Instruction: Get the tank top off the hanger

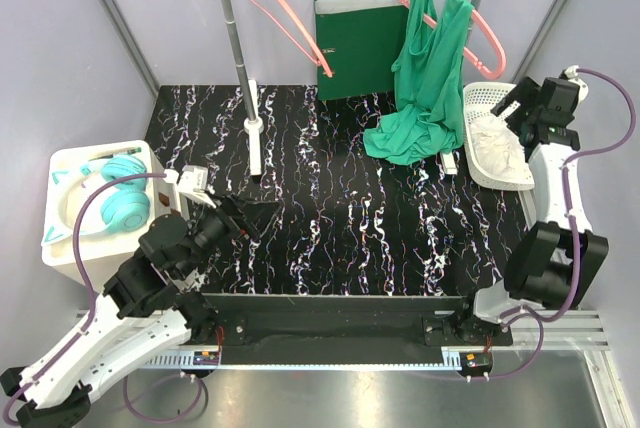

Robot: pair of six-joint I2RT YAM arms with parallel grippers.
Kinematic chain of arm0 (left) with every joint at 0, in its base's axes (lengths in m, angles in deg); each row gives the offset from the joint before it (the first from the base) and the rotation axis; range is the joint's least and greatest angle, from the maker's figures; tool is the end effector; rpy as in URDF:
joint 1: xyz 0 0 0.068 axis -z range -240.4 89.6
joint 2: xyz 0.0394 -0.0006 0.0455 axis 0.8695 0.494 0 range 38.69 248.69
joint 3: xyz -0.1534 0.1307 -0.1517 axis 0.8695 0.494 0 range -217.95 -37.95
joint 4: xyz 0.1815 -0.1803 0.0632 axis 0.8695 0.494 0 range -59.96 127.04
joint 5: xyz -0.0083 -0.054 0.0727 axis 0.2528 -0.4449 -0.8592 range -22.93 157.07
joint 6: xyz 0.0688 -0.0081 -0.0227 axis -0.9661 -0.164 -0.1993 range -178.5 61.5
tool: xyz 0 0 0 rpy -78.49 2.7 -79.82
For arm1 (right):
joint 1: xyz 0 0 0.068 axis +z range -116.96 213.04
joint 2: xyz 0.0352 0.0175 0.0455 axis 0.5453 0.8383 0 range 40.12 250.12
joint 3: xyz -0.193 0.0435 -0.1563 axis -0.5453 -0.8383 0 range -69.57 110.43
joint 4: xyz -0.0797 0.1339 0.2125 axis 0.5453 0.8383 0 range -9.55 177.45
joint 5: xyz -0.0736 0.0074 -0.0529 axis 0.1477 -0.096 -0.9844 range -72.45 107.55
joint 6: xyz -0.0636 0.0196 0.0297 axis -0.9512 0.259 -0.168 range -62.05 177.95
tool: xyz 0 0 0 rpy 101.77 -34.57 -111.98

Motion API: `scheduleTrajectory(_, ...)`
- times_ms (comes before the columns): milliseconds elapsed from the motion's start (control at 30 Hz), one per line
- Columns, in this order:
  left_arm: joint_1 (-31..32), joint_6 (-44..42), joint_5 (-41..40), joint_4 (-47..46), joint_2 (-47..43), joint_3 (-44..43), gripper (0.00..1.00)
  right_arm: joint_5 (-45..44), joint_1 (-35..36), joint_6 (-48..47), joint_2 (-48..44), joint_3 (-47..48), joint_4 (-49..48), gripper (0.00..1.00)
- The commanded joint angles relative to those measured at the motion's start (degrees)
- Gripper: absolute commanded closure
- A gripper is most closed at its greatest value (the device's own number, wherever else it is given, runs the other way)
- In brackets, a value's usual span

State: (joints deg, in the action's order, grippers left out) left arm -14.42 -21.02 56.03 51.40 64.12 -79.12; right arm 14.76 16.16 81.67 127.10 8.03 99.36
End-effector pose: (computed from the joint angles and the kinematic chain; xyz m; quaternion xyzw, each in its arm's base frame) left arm 0.1163 -0.1037 0.3295 -0.0098 0.7403 -0.3917 0.5463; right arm 0.3621 -0.1130 0.3109 0.3095 0.8005 0.0097 0.5131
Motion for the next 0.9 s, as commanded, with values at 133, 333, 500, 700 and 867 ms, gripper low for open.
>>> scheduleTrajectory(133, 0.0, -2.7, 2.5, 0.9, -0.4, -3.3, 0.16, 3.1, 0.2, -2.4, -14.1, -2.5, 10.3, 0.0)
scheduleTrajectory(333, 0.0, -1.2, 10.0, 1.8, 2.6, -3.6, 0.16, 1.9, 0.3, -5.0, -23.3, 3.3, 13.0, 0.0)
scheduleTrajectory(500, 0.0, 2.6, 15.2, 1.8, 7.7, -2.0, 0.17, 10.6, 0.3, -6.1, -23.0, 11.2, 12.2, 0.0)
scheduleTrajectory(700, 0.1, 3.9, 16.7, -0.7, 8.9, -0.8, 0.18, 26.9, 0.4, -4.5, -12.5, 25.5, 13.4, 0.0)
scheduleTrajectory(867, 0.1, 4.4, 14.7, -5.5, 5.9, 2.2, 0.18, 31.3, 4.1, -5.8, -4.4, 35.7, 13.9, 0.02)
